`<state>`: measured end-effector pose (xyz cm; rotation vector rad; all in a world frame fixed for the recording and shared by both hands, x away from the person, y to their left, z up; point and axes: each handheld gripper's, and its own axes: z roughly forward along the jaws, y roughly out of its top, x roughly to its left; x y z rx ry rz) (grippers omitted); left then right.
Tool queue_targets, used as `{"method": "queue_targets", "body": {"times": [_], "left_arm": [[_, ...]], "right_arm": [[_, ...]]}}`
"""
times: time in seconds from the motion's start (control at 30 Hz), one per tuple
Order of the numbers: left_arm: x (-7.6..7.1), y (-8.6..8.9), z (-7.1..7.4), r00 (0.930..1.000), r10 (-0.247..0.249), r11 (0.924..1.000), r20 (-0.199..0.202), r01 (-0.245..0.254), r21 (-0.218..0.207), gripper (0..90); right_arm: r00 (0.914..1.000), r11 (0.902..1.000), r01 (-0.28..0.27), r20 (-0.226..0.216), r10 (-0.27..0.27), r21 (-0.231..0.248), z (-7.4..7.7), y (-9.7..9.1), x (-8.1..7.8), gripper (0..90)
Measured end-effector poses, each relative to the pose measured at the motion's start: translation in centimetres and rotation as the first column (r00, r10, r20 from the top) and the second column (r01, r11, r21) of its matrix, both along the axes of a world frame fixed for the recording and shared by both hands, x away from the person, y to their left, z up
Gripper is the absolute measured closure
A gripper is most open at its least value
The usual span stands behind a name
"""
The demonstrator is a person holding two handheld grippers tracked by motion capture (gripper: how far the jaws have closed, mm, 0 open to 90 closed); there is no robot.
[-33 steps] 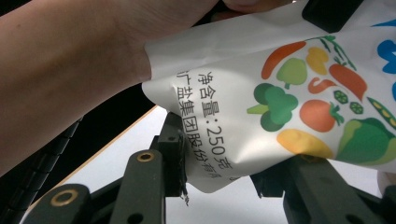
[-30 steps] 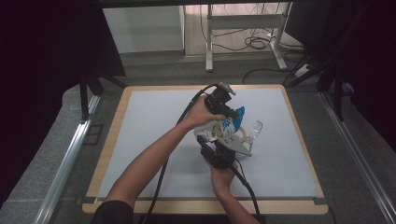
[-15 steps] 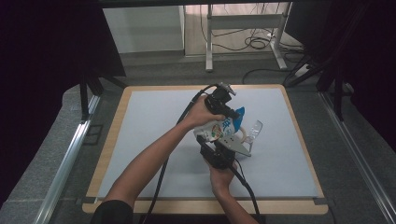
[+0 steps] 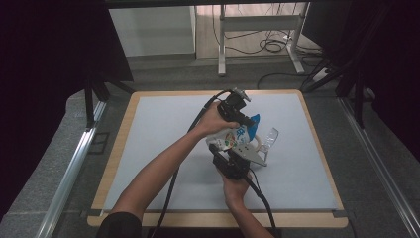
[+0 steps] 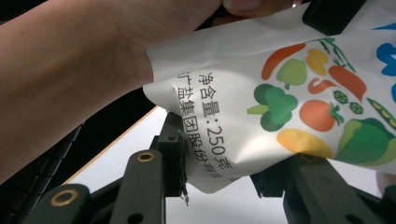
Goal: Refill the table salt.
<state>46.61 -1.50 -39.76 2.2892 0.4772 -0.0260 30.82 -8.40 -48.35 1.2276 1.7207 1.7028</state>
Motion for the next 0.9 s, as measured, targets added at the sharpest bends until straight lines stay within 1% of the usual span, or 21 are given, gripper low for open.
{"method": "queue_targets", "body": {"times": [0.57, 0.67, 0.9], "left_arm": [[0.01, 0.00, 0.04, 1.0000, -0.001, 1.0000, -0.001, 0.001, 0.001, 88.9], [0.04, 0.06, 0.11, 1.0000, -0.004, 1.0000, 0.002, 0.004, 0.002, 88.9], [0.00, 0.17, 0.30, 1.0000, -0.008, 1.0000, 0.006, 0.008, 0.005, 88.9]], "right_arm": [[1.0000, 1.0000, 0.000, 0.000, 0.000, 0.006, 0.02, -0.03, -0.01, 62.1], [1.0000, 0.9999, 0.001, -0.001, -0.001, 0.012, 0.07, 0.04, -0.04, 62.1], [0.9999, 0.9999, 0.010, 0.005, -0.010, 0.010, 0.22, 0.29, -0.11, 62.2]]}}
